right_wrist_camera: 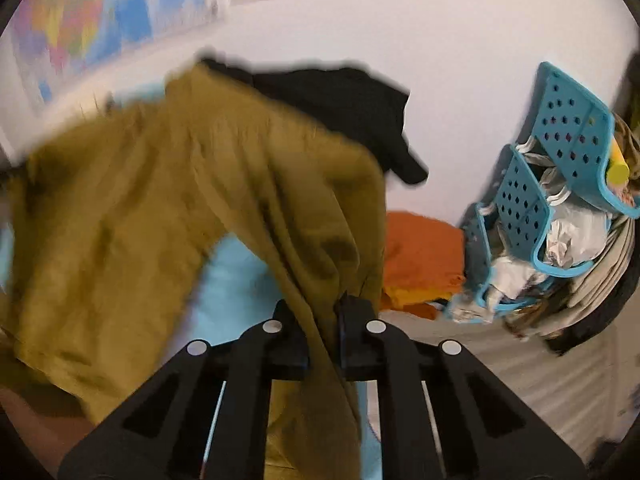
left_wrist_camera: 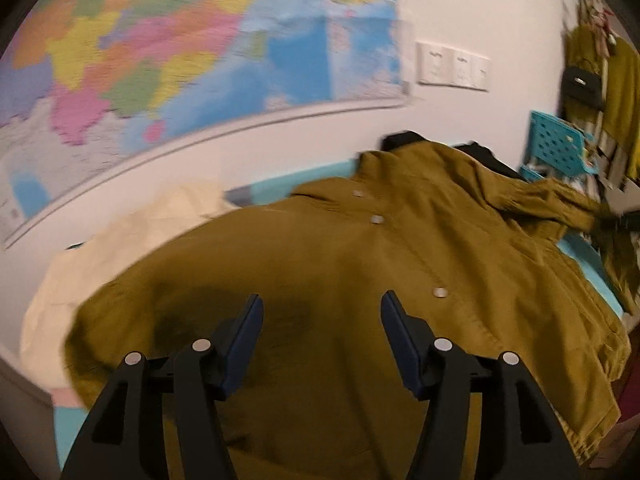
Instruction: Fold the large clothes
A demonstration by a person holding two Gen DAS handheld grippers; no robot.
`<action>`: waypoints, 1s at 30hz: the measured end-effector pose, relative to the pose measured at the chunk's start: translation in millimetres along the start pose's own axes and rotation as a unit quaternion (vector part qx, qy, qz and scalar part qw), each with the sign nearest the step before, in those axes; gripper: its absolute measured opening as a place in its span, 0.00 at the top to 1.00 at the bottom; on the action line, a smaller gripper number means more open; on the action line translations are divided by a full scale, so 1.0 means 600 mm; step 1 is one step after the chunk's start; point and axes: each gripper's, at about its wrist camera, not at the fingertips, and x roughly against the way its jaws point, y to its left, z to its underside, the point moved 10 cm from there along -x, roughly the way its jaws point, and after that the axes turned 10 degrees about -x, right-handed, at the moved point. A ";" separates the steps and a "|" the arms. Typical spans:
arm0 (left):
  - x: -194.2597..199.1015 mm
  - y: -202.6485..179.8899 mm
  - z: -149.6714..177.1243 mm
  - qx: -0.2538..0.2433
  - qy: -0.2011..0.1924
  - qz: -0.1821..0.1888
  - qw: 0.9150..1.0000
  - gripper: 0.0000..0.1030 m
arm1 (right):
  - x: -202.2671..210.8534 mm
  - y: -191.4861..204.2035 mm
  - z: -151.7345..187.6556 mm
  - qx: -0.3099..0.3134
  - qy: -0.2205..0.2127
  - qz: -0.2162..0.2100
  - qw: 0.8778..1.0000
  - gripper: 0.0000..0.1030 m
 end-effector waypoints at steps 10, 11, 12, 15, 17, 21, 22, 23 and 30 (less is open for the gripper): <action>-0.016 -0.127 -0.052 -0.033 -0.035 0.136 0.990 0.38 | 0.130 0.186 -0.084 0.014 0.009 -0.170 0.985 0.86; -0.018 -0.139 -0.053 -0.031 -0.034 0.154 0.987 0.38 | 0.126 0.222 -0.075 0.017 0.017 -0.197 0.980 0.85; -0.022 -0.161 -0.054 -0.031 -0.031 0.180 0.983 0.38 | 0.124 0.247 -0.069 0.021 0.023 -0.211 0.977 0.85; -0.030 -0.208 -0.052 -0.035 -0.022 0.229 0.972 0.38 | 0.124 0.315 -0.056 0.026 0.028 -0.255 0.966 0.85; -0.021 -0.254 -0.054 -0.041 -0.027 0.280 0.959 0.38 | 0.129 0.349 -0.058 0.020 0.020 -0.285 0.958 0.85; 0.025 -0.335 -0.065 -0.033 -0.055 0.423 0.904 0.17 | 0.116 0.380 -0.070 -0.025 0.012 -0.321 0.947 0.85; 0.036 -0.347 -0.070 -0.024 -0.063 0.449 0.891 0.17 | 0.110 0.384 -0.069 -0.033 0.015 -0.327 0.944 0.84; 0.044 -0.355 -0.075 -0.018 -0.072 0.465 0.882 0.17 | 0.100 0.392 -0.065 -0.043 0.021 -0.336 0.941 0.84; 0.017 -0.432 -0.061 -0.030 -0.031 0.483 0.874 0.91 | 0.033 0.418 -0.019 -0.029 0.083 -0.313 0.946 0.71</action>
